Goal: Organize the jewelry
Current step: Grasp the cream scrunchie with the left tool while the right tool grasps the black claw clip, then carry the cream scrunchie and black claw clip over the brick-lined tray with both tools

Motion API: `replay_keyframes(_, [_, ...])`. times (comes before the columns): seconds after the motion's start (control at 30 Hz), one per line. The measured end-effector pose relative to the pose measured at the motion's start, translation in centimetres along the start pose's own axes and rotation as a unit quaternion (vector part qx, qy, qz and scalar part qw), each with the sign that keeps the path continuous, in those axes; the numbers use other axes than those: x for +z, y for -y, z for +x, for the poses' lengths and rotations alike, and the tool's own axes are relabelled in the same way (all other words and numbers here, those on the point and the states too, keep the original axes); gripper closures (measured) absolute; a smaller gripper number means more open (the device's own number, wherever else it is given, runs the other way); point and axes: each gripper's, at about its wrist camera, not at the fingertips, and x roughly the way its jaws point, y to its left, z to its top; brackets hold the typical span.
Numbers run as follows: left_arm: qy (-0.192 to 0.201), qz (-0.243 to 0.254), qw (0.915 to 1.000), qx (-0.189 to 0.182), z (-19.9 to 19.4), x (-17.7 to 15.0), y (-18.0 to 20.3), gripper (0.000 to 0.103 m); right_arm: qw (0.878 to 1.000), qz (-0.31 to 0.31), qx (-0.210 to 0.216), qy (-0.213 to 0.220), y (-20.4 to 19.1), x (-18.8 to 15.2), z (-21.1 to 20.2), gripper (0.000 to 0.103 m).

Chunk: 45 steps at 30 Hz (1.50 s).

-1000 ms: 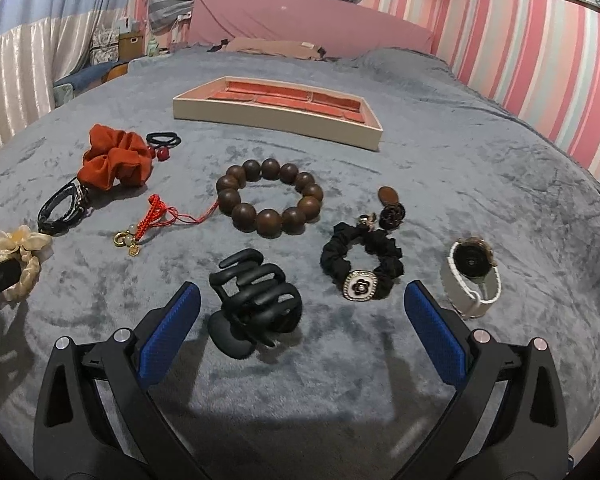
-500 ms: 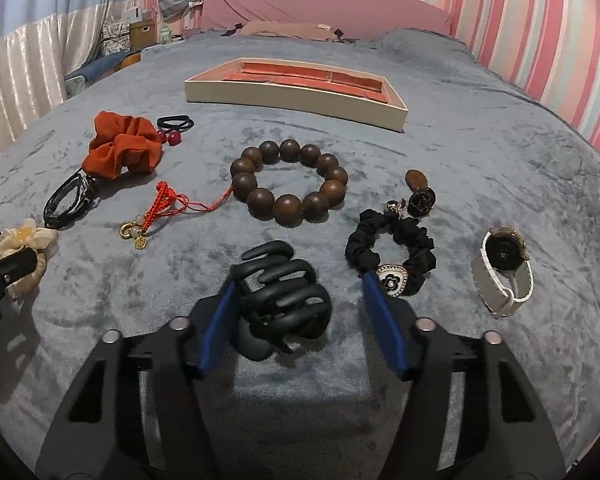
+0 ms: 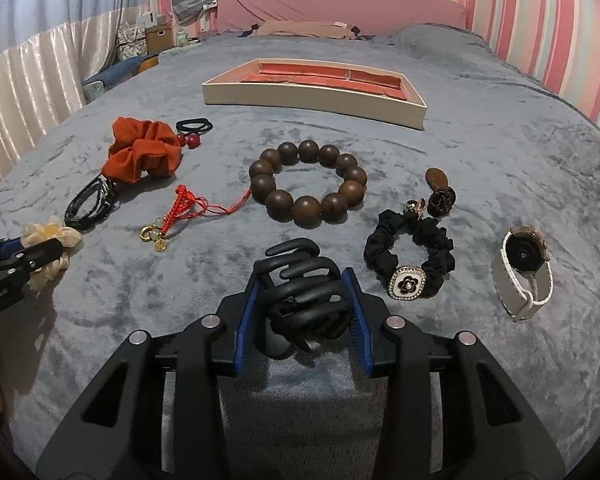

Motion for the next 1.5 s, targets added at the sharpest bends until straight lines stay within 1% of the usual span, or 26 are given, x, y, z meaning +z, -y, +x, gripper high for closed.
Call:
replay_keyframes(0.13, [-0.002, -0.008, 1.0, -0.001, 0.1, 0.3, -0.1, 0.074, 1.0, -0.003, -0.002, 0.011, 0.8, 0.4, -0.7, 0.063])
replay_keyframes(0.2, [0.003, -0.008, 1.0, 0.001, -0.3, 0.5, 0.1, 0.077, 1.0, 0.003, 0.0, 0.012, 1.4, 0.6, -0.9, 0.063])
replay_keyframes(0.4, [0.034, 0.002, 0.9994, -0.001, -2.0, 1.8, 1.4, 0.078, 1.0, 0.018, -0.006, 0.021, 3.9, 1.6, -1.3, 0.063])
replay_keyframes(0.6, [0.048, 0.004, 0.9987, -0.014, -2.4, 3.8, 2.9, 0.078, 0.999, 0.024, -0.011, 0.032, 5.9, 3.1, -1.8, 0.063])
replay_keyframes(0.7, [0.058, 0.013, 0.998, -0.021, -2.5, 5.2, 4.1, 0.078, 0.999, 0.028, -0.013, 0.038, 7.0, 4.5, -2.2, 0.063])
replay_keyframes(0.83, [0.068, 0.017, 0.997, -0.031, -1.8, 7.7, 5.2, 0.078, 0.999, 0.027, -0.014, 0.044, 7.9, 6.5, -1.9, 0.063])
replay_keyframes(1.03, [0.075, 0.011, 0.996, -0.047, -0.1, 12.1, 6.2, 0.078, 0.999, 0.02, -0.017, 0.046, 9.2, 10.0, -0.1, 0.063])
replay_keyframes(1.2, [0.078, 0.004, 0.9954, -0.055, 1.1, 16.0, 6.5, 0.078, 0.999, 0.031, -0.003, 0.039, 10.7, 13.5, 2.0, 0.063])
replay_keyframes(1.37, [0.086, 0.009, 0.9953, -0.045, 2.4, 20.4, 7.0, 0.078, 0.999, 0.029, 0.004, 0.028, 11.9, 17.9, 4.9, 0.063])
replay_keyframes(1.5, [0.085, 0.007, 0.9957, -0.035, 4.7, 24.5, 7.4, 0.078, 0.999, 0.035, 0.006, 0.028, 12.7, 21.4, 7.1, 0.063])
